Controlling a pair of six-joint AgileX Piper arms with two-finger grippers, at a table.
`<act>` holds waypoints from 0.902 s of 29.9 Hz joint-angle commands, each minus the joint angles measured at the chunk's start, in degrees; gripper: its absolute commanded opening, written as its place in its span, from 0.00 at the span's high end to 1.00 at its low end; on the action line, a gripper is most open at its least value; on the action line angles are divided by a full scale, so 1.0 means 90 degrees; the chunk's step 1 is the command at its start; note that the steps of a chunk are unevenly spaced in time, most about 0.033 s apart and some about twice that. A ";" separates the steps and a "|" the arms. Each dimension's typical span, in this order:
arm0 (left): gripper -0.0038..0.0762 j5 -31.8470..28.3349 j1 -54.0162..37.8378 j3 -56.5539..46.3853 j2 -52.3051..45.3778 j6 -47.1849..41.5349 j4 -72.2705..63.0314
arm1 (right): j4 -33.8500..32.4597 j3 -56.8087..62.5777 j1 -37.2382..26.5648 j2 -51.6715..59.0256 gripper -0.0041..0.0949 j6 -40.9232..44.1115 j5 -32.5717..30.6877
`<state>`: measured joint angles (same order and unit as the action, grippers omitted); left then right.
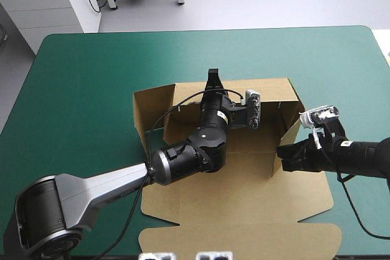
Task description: Fold the box
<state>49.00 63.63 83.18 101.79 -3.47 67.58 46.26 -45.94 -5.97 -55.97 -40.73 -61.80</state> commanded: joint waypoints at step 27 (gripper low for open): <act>0.96 -0.0201 0.0062 0.0160 -0.0245 -0.0073 0.0100 | -0.1920 -0.3445 -0.0012 -0.1631 0.97 0.2114 0.1355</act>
<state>49.00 63.63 83.18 101.79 -3.47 67.58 28.20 -73.89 -5.97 -67.26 -21.52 -53.96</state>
